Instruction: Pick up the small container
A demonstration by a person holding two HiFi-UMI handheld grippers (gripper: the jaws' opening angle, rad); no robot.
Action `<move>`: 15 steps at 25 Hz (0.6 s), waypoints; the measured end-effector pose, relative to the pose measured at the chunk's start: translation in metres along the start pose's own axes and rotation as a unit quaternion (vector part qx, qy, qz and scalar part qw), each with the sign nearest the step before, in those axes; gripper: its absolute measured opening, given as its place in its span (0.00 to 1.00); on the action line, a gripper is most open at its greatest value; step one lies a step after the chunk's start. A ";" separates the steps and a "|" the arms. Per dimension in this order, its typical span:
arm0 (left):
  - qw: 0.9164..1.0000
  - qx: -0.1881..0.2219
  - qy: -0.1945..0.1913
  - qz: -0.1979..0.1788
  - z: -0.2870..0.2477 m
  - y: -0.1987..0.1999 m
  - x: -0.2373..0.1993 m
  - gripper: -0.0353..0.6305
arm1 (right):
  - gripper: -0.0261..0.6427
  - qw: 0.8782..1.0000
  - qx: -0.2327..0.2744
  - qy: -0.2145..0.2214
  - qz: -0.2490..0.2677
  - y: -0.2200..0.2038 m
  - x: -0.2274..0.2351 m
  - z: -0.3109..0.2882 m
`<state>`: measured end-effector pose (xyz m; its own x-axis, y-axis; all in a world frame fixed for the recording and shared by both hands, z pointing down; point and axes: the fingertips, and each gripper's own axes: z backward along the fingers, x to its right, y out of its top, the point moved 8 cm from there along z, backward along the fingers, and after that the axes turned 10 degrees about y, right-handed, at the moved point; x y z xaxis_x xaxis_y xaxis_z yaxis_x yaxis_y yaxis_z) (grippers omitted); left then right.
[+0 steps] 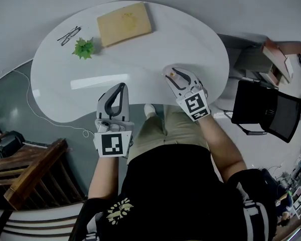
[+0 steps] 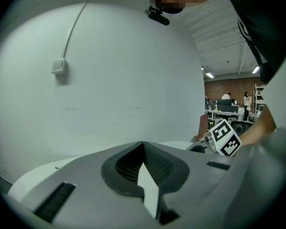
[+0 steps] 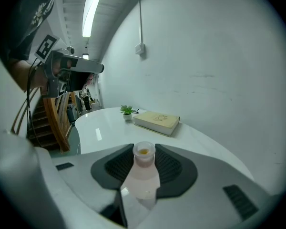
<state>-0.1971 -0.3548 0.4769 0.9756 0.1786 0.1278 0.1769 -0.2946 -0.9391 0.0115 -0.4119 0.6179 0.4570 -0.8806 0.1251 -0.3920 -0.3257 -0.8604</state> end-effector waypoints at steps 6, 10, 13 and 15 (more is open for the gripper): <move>0.999 0.031 0.002 -0.009 0.003 0.025 -0.006 0.08 | 0.27 1.000 -0.004 0.004 0.006 0.032 -0.009 0.023; 0.999 0.047 -0.006 -0.018 0.011 0.040 -0.004 0.08 | 0.27 1.000 -0.001 0.004 0.008 0.057 -0.018 0.043; 0.998 0.052 -0.011 -0.016 0.017 0.048 -0.001 0.08 | 0.27 1.000 0.002 0.008 0.010 0.076 -0.024 0.056; 0.998 0.056 -0.016 -0.021 0.021 0.054 0.001 0.08 | 0.27 1.000 0.005 0.014 0.014 0.088 -0.028 0.063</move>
<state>-0.1890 -0.3502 0.4198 0.9625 0.2193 0.1600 0.2009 -0.1792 -0.9631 0.0142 -0.3943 0.5072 0.4231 -0.8988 0.1146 -0.3957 -0.2972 -0.8690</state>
